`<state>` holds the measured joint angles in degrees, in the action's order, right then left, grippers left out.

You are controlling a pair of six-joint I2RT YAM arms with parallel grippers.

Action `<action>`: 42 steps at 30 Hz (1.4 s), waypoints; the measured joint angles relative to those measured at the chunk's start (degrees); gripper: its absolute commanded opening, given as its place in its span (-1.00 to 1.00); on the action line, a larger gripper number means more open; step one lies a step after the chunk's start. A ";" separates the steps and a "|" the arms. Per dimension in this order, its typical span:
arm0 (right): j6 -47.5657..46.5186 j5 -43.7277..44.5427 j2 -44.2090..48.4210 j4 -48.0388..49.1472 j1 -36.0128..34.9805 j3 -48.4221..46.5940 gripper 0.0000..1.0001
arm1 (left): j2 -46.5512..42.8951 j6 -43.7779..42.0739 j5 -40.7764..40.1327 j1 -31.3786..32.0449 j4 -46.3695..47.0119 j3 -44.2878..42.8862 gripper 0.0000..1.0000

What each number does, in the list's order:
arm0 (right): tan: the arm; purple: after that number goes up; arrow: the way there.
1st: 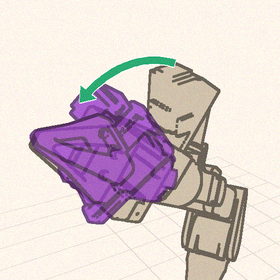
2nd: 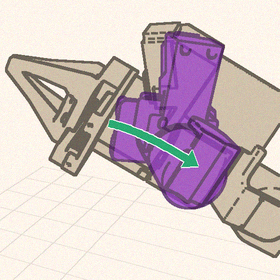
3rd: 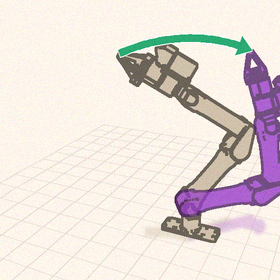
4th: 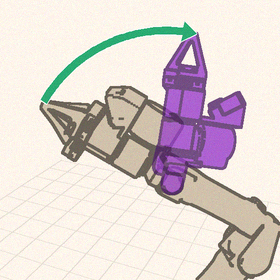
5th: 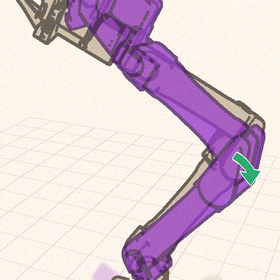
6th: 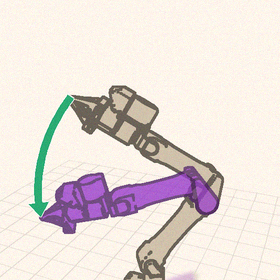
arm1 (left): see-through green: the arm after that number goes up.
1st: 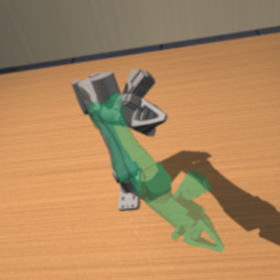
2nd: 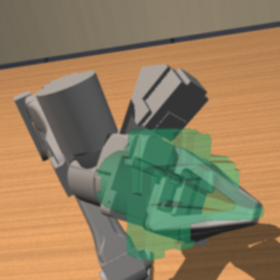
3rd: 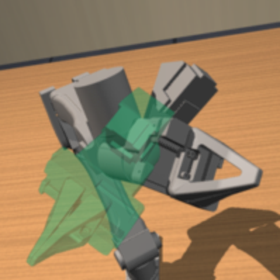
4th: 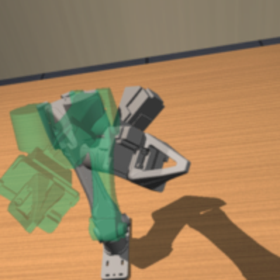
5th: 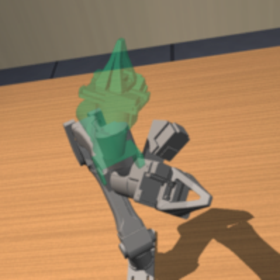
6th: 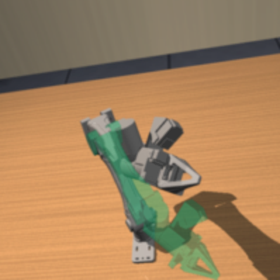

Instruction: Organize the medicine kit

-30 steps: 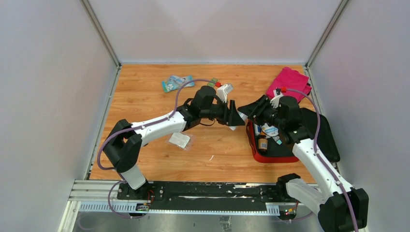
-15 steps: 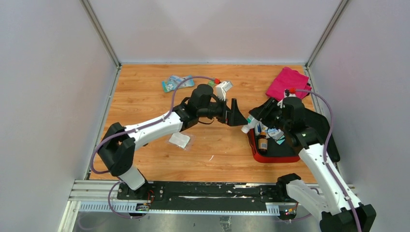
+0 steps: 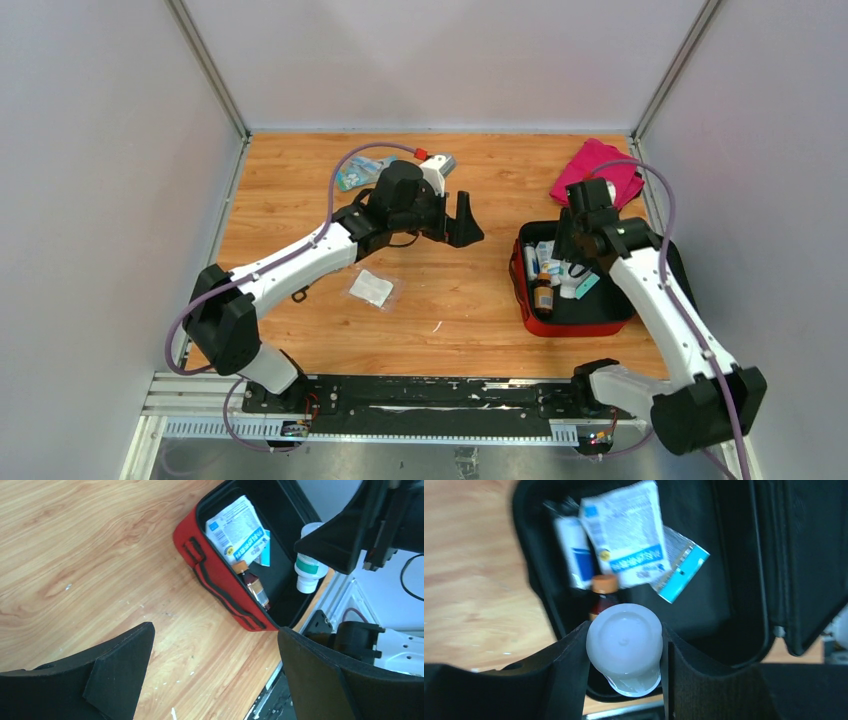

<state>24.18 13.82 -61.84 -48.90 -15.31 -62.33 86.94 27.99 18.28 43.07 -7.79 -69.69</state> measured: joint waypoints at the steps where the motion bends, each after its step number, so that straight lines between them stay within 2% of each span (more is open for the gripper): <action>1: -0.76 0.85 -1.49 -0.92 0.00 0.00 -0.87 | 0.00 -0.31 -0.46 -0.26 -0.59 0.00 1.00; 8: -3.93 7.52 -7.65 -4.57 0.81 0.26 -0.85 | -0.22 -1.66 -2.56 -0.57 -3.26 0.42 1.00; 21: -7.58 19.67 -25.14 -1.11 3.78 -2.60 -0.75 | -2.38 -3.26 -4.61 -1.42 -6.71 1.20 1.00; 23: -7.82 21.46 -27.87 0.11 3.89 -3.65 -0.63 | -3.04 -3.61 -4.90 -1.64 -7.30 1.44 1.00; 25: -8.13 22.75 -30.40 1.33 4.13 -4.63 -0.42 | -3.76 -3.98 -5.38 -1.84 -7.89 1.86 1.00; 26: -8.28 23.43 -31.76 1.88 4.31 -5.22 -0.22 | -4.04 -4.07 -5.55 -1.95 -8.13 2.08 1.00; 28: -8.55 24.35 -33.99 2.78 4.68 -6.32 -0.03 | -4.85 -4.22 -6.12 -2.29 -8.59 2.82 1.00; 31: -8.61 24.85 -35.12 3.52 4.94 -6.95 0.26 | -5.77 -4.26 -6.95 -3.19 -8.94 4.09 1.00; 33: -8.68 24.61 -34.56 3.78 4.98 -6.95 0.34 | -6.05 -4.31 -7.32 -4.00 -9.09 4.74 1.00; 34: -8.85 24.17 -33.88 3.89 5.01 -6.95 0.46 | -6.10 -4.33 -7.52 -4.37 -9.14 4.96 1.00; 38: -9.40 21.73 -28.94 4.26 5.01 -6.91 0.52 | -6.12 -4.92 -8.48 -6.60 -9.40 5.86 1.00; 42: -9.46 18.08 -22.45 4.39 5.03 -6.69 0.40 | -5.95 -6.08 -9.31 -8.50 -9.99 5.68 1.00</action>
<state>14.72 31.90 -84.29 -44.51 -10.28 -69.01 80.99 21.91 8.97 34.57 -17.78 -64.01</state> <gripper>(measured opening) 0.736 0.997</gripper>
